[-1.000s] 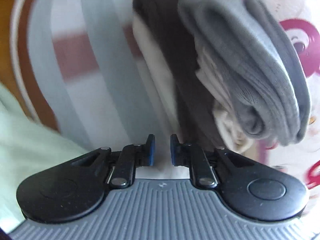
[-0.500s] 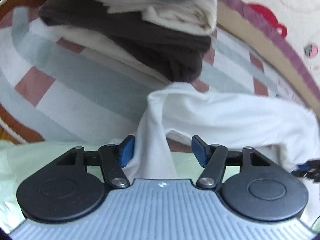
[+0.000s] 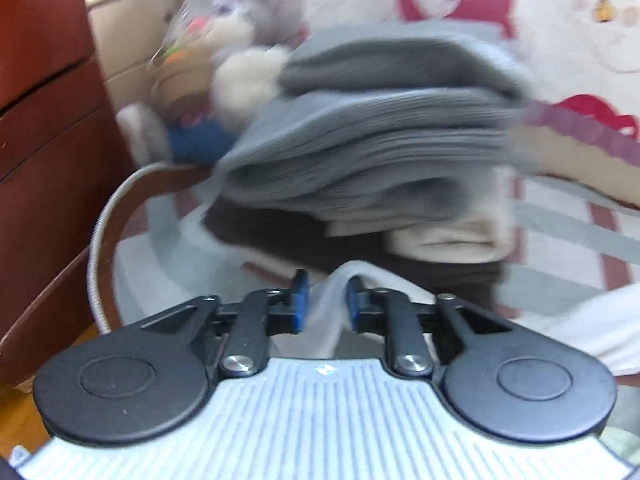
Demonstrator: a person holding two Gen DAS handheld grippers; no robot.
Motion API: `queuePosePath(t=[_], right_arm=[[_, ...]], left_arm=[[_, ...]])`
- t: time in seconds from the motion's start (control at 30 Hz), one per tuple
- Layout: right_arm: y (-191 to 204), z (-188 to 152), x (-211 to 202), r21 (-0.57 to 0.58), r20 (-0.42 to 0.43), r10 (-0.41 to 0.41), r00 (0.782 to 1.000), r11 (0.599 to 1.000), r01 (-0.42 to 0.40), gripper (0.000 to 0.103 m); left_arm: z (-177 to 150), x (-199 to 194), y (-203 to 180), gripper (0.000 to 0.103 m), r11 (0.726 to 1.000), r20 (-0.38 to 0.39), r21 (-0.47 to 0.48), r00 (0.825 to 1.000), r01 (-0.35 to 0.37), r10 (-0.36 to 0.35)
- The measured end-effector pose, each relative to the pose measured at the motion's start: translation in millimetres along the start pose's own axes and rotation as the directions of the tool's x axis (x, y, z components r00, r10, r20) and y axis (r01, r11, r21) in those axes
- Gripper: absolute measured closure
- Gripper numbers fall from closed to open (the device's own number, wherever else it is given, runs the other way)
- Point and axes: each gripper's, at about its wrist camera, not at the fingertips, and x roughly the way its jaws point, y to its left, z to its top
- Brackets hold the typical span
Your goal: Fold clothes
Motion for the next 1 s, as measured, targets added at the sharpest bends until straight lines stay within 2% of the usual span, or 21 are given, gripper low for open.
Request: queuePosePath(t=[0.03,0.07,0.1,0.17,0.2,0.27,0.3,0.37,0.4,0.5,0.53,0.57,0.6,0.63,0.67,0.73,0.77,0.83,0.87,0.97,1.0], right_arm=[[0.5,2.2,6.1,0.013,-0.007,-0.005,1.000,1.000,0.005,0.093],[2.0,4.1,12.7,0.020,-0.014,-0.014,1.000,1.000,0.014,0.093],[7.0,5.3,21.1,0.001,-0.023,-0.032,0.999,0.999,0.033,0.093],[13.4,8.6,33.2,-0.020,-0.043,-0.046,0.998,0.999,0.045,0.093],[15.6,9.9,38.5,-0.026,-0.051,-0.050,0.997,0.998,0.049,0.093],[16.5,13.1,43.2,-0.019,-0.051,-0.053,0.997,0.998,0.052,0.092],[14.3,15.1,42.5,-0.002,-0.044,-0.046,0.998,0.999,0.046,0.093],[8.4,18.7,39.4,0.039,-0.022,-0.023,1.000,0.999,0.024,0.093],[5.1,20.2,37.3,0.060,-0.009,-0.009,1.000,0.998,0.009,0.093],[-0.8,21.6,30.1,0.095,0.016,0.026,1.000,0.995,-0.027,0.093],[-2.2,21.8,27.7,0.103,0.023,0.035,0.999,0.994,-0.037,0.093],[-2.8,21.7,25.3,0.105,0.029,0.043,0.999,0.993,-0.045,0.093],[-3.3,21.7,22.7,0.106,0.036,0.050,0.998,0.993,-0.054,0.093],[-4.0,22.1,20.0,0.105,0.044,0.058,0.997,0.992,-0.062,0.093],[-4.7,22.9,18.0,0.105,0.052,0.066,0.996,0.992,-0.071,0.093],[-6.0,23.5,13.9,0.103,0.065,0.086,0.994,0.990,-0.092,0.093],[-6.7,23.7,11.9,0.101,0.071,0.096,0.993,0.990,-0.103,0.093],[-3.1,23.9,9.2,0.063,0.064,0.105,0.992,0.992,-0.110,0.093],[4.0,23.2,9.4,0.009,0.051,0.097,0.994,0.995,-0.097,0.093],[23.6,17.7,18.4,-0.119,0.019,0.067,0.998,0.991,-0.065,0.092],[25.7,16.6,24.2,-0.138,-0.001,0.058,0.998,0.989,-0.058,0.092]], left_arm=[[-3.2,-7.2,-8.4,0.062,1.000,0.023,0.008,0.999,0.029,-0.029],[-7.0,-14.7,-17.6,0.060,0.997,0.043,0.017,0.997,0.070,-0.071],[-12.9,-19.9,-29.2,0.058,0.989,0.051,0.027,0.988,0.143,-0.144],[-26.2,-27.1,-52.7,0.057,0.951,0.013,0.057,0.952,0.304,-0.305],[-33.7,-30.4,-63.8,0.053,0.919,-0.020,0.054,0.920,0.391,-0.390],[-50.2,-32.3,-87.3,0.051,0.843,-0.090,0.019,0.841,0.537,-0.534],[-58.8,-31.9,-99.4,0.048,0.800,-0.124,-0.009,0.793,0.600,-0.596],[-76.0,-31.2,-123.6,0.046,0.700,-0.184,-0.071,0.680,0.711,-0.710],[-84.3,-30.4,-136.2,0.044,0.660,-0.211,-0.091,0.634,0.745,-0.744],[-107.0,-25.7,-174.7,0.035,0.645,-0.306,-0.053,0.602,0.762,-0.737],[-113.6,-23.4,-184.7,0.035,0.644,-0.341,-0.036,0.596,0.764,-0.727],[-118.5,-19.9,-189.7,0.035,0.648,-0.363,-0.019,0.599,0.761,-0.714],[-123.0,-18.3,-190.9,0.043,0.645,-0.375,-0.012,0.594,0.765,-0.711],[-127.2,-17.0,-191.3,0.084,0.640,-0.393,-0.015,0.584,0.768,-0.710],[-129.7,-17.3,-188.4,0.099,0.636,-0.411,-0.045,0.566,0.771,-0.715],[-129.1,-23.4,-174.3,0.100,0.630,-0.405,-0.128,0.540,0.766,-0.738],[-125.5,-28.5,-161.6,0.100,0.624,-0.379,-0.177,0.533,0.761,-0.757],[-119.1,-37.7,-133.9,0.100,0.592,-0.314,-0.310,0.507,0.744,-0.803],[-119.1,-40.5,-124.3,0.100,0.584,-0.302,-0.365,0.502,0.725,-0.811],[-127.0,-42.4,-113.1,0.100,0.631,-0.349,-0.419,0.526,0.653,-0.775],[-133.0,-39.6,-112.5,0.100,0.664,-0.386,-0.420,0.540,0.618,-0.748]])
